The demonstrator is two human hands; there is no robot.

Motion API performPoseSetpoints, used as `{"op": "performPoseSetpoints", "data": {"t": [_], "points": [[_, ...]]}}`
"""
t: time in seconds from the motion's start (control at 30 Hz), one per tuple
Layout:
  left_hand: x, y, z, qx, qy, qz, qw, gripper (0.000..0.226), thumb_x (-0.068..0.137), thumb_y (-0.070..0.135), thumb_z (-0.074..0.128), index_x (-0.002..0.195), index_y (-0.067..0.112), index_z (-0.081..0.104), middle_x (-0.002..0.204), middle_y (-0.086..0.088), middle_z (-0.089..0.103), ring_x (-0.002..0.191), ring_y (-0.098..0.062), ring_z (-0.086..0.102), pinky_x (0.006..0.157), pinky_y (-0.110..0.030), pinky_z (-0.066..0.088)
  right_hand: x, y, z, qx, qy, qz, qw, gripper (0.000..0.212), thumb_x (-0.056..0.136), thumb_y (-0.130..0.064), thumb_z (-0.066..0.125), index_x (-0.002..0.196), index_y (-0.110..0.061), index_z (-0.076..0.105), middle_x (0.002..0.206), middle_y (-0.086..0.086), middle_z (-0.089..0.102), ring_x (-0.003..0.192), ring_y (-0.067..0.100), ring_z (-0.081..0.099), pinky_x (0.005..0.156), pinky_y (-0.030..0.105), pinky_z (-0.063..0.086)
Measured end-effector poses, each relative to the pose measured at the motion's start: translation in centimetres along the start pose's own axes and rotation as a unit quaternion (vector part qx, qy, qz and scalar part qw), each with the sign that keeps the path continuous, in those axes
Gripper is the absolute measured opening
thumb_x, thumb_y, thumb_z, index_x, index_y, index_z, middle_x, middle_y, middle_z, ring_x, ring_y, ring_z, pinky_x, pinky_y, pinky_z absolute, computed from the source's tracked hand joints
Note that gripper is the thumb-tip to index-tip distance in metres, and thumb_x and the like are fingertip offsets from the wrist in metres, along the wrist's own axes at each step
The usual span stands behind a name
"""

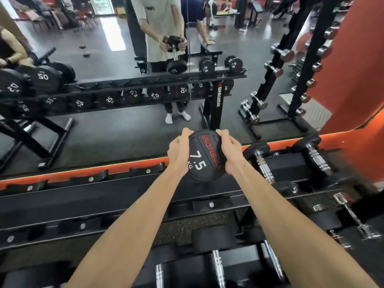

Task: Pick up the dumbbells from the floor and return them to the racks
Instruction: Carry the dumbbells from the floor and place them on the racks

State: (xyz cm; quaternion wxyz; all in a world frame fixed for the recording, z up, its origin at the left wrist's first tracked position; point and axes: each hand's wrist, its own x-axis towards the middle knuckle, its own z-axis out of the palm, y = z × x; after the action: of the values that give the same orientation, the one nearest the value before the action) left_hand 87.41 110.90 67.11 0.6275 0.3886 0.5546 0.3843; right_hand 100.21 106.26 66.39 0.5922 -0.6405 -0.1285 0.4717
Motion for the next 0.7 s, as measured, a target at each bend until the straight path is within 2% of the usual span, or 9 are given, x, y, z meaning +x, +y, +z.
{"op": "performPoseSetpoints", "data": {"t": [0.07,0.17,0.23,0.3,0.4,0.47,0.53,0.63,0.7], "points": [[0.6,-0.7,0.2,0.017,0.005,0.01,1.0,0.057,0.072,0.055,0.068,0.102,0.007,0.076,0.095,-0.009,0.081,0.094,-0.029,0.077,0.086,-0.046,0.063,0.7,0.3,-0.3,-0.007,-0.01,0.0,1.0,0.042,0.093,-0.042,0.067,0.113,-0.006,0.072,0.09,0.001,0.074,0.094,0.026,0.07,0.097,0.049,0.057],[1.7,-1.9,0.4,0.056,-0.016,0.033,0.998,0.063,0.074,0.061,0.073,0.094,0.001,0.066,0.095,-0.012,0.079,0.093,-0.032,0.077,0.089,-0.048,0.063,1.5,0.9,-0.8,-0.001,-0.021,-0.001,1.0,0.025,0.097,-0.04,0.064,0.097,-0.017,0.074,0.093,0.0,0.075,0.1,0.026,0.073,0.09,0.044,0.059],[1.6,-2.3,1.0,0.081,-0.011,0.059,0.995,0.057,0.076,0.065,0.077,0.074,0.014,0.051,0.078,-0.008,0.072,0.075,-0.023,0.071,0.076,-0.036,0.06,1.7,1.0,-1.3,0.002,-0.026,-0.01,1.0,0.027,0.096,-0.041,0.065,0.098,-0.016,0.074,0.091,0.001,0.074,0.095,0.027,0.072,0.09,0.046,0.06],[1.3,-2.7,1.7,0.144,-0.004,0.092,0.985,0.056,0.079,0.062,0.079,0.069,0.019,0.043,0.07,0.004,0.063,0.067,-0.013,0.061,0.065,-0.027,0.05,2.1,1.1,-2.2,0.001,-0.03,-0.002,1.0,0.025,0.096,-0.043,0.065,0.092,-0.02,0.073,0.093,0.001,0.075,0.096,0.027,0.072,0.093,0.047,0.06],[1.4,-2.8,2.3,0.257,-0.068,0.131,0.955,0.049,0.071,0.055,0.089,0.09,0.021,0.06,0.093,0.005,0.074,0.086,-0.015,0.071,0.075,-0.031,0.057,3.0,1.5,-3.9,-0.014,-0.044,0.0,0.999,0.031,0.096,-0.05,0.061,0.098,-0.021,0.074,0.105,0.005,0.078,0.105,0.028,0.073,0.096,0.046,0.06],[1.5,-2.6,2.4,0.344,-0.119,0.147,0.92,0.063,0.062,0.048,0.097,0.111,0.023,0.066,0.105,0.009,0.074,0.095,-0.009,0.071,0.082,-0.031,0.06,3.6,2.0,-5.2,-0.037,-0.066,-0.022,0.997,0.03,0.1,-0.049,0.058,0.102,-0.022,0.071,0.105,0.001,0.077,0.104,0.022,0.072,0.091,0.037,0.059],[1.3,-2.4,2.6,0.392,-0.138,0.16,0.895,0.068,0.057,0.042,0.1,0.115,0.023,0.07,0.106,0.011,0.075,0.097,-0.007,0.071,0.086,-0.031,0.06,4.1,2.3,-6.1,-0.099,-0.101,-0.087,0.986,0.028,0.103,-0.045,0.058,0.092,-0.022,0.068,0.096,-0.005,0.073,0.096,0.013,0.067,0.083,0.027,0.053],[0.8,-2.6,2.2,0.456,-0.149,0.176,0.86,0.065,0.058,0.041,0.1,0.111,0.018,0.069,0.108,0.009,0.073,0.1,-0.01,0.068,0.085,-0.028,0.054,4.3,1.3,-6.3,-0.213,-0.177,-0.204,0.939,0.025,0.1,-0.038,0.068,0.086,-0.017,0.067,0.089,-0.001,0.065,0.083,0.008,0.057,0.078,0.021,0.046],[0.2,-3.2,1.2,0.478,-0.158,0.186,0.844,0.078,0.057,0.042,0.1,0.125,0.021,0.07,0.116,0.011,0.072,0.108,-0.008,0.064,0.09,-0.026,0.049,4.2,0.5,-5.9,-0.283,-0.263,-0.235,0.892,0.018,0.095,-0.033,0.075,0.091,-0.016,0.072,0.091,0.005,0.067,0.08,0.007,0.054,0.074,0.014,0.045]]}}
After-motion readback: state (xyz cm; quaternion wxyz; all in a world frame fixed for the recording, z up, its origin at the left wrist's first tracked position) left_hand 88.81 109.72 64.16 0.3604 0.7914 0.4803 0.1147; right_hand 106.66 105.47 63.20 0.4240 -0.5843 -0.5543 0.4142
